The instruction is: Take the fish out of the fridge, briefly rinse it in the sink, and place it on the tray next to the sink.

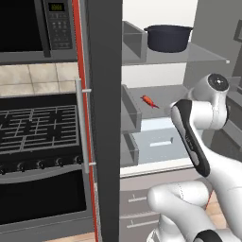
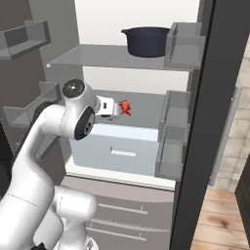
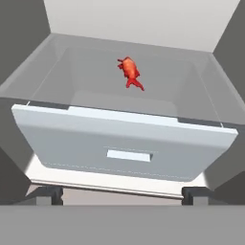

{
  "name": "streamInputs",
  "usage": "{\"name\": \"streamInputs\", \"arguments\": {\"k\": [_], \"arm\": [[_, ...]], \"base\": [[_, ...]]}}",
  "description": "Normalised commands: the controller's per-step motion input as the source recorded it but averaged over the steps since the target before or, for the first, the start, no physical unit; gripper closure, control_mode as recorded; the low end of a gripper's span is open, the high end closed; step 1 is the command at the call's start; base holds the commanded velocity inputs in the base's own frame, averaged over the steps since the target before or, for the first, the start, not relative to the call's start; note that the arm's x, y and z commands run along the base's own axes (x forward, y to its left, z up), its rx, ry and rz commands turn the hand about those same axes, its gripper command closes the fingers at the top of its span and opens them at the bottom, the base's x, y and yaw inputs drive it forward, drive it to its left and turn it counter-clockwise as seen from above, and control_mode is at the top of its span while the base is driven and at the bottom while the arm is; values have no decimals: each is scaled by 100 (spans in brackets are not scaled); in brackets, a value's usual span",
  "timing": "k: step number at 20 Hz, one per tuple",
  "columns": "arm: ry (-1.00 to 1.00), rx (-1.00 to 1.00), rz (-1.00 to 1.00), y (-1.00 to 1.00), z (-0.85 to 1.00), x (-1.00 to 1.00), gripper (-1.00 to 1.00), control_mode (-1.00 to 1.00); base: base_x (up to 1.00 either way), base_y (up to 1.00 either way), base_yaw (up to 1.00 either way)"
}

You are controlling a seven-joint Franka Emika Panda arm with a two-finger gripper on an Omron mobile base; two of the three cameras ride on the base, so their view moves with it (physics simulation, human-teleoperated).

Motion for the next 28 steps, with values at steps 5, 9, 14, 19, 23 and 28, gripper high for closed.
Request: {"name": "streamInputs", "arguments": {"k": [5, 9, 14, 19, 23, 28], "arm": [[5, 1, 0, 0, 0, 52, -100, -100], [8, 0, -1, 0, 0, 73, -100, -100], [3, 10, 0, 0, -3, 62, -100, -100], [0, 21, 0, -14, -8, 22, -100, -100], [0, 4, 0, -1, 0, 1, -100, -100], [0, -1, 0, 0, -30, 15, -100, -100]], "base": [[0, 0, 0], [0, 0, 0], [0, 0, 0], [0, 0, 0], [0, 0, 0], [0, 0, 0]]}}
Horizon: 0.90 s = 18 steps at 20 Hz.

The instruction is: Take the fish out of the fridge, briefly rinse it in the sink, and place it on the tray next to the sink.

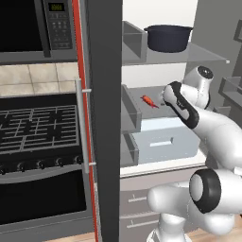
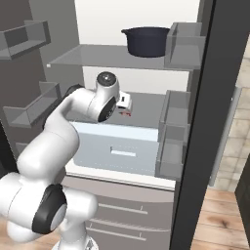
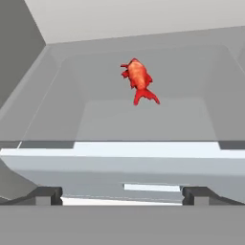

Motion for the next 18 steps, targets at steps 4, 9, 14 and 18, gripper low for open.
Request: {"name": "streamInputs", "arguments": {"k": [4, 9, 14, 18], "arm": [[0, 0, 0, 0, -35, 24, -100, -100], [0, 0, 0, 0, -16, 39, -100, -100], [0, 0, 0, 0, -6, 42, -100, -100], [0, -1, 0, 0, -8, 38, -100, -100]], "base": [[0, 0, 0], [0, 0, 0], [0, 0, 0], [0, 0, 0]]}}
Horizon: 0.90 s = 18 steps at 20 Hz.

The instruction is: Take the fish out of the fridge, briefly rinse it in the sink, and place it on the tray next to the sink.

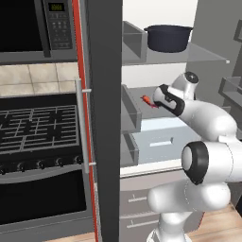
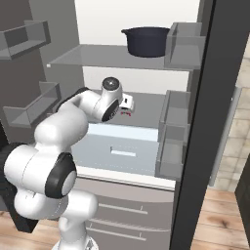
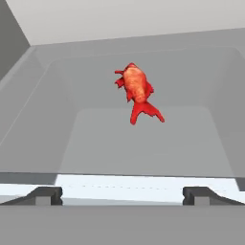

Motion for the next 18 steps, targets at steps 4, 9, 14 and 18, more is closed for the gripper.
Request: {"name": "streamInputs", "arguments": {"k": [4, 9, 14, 18], "arm": [[0, -3, 0, 0, -19, 32, -100, -100], [0, -7, 0, 0, -31, 22, -100, -100], [0, -4, 0, 0, -16, 29, -100, -100], [0, 0, 0, 0, -3, 43, -100, -100]], "base": [[0, 0, 0], [0, 0, 0], [0, 0, 0], [0, 0, 0]]}}
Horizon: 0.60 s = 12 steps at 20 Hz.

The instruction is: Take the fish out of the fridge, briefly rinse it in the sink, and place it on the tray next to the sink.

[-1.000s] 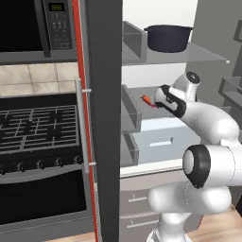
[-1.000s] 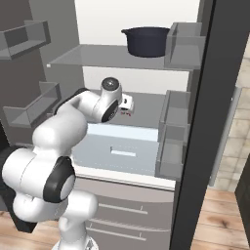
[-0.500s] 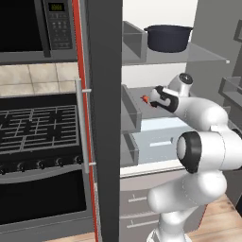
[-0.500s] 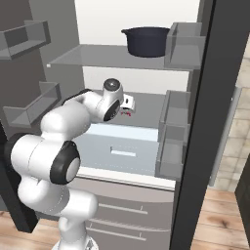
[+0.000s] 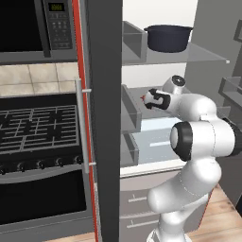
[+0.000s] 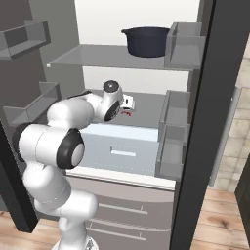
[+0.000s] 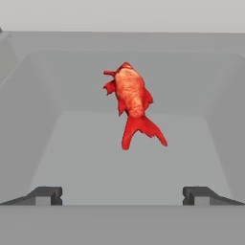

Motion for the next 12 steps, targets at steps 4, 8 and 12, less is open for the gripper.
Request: {"name": "streamInputs", "arguments": {"k": [4, 8, 12], "arm": [[0, 0, 0, 0, -7, 36, -100, -100], [0, -1, 0, -3, -17, 29, -100, -100], [0, -3, 0, -3, -20, 27, -100, -100]], "base": [[0, 0, 0], [0, 0, 0], [0, 0, 0]]}}
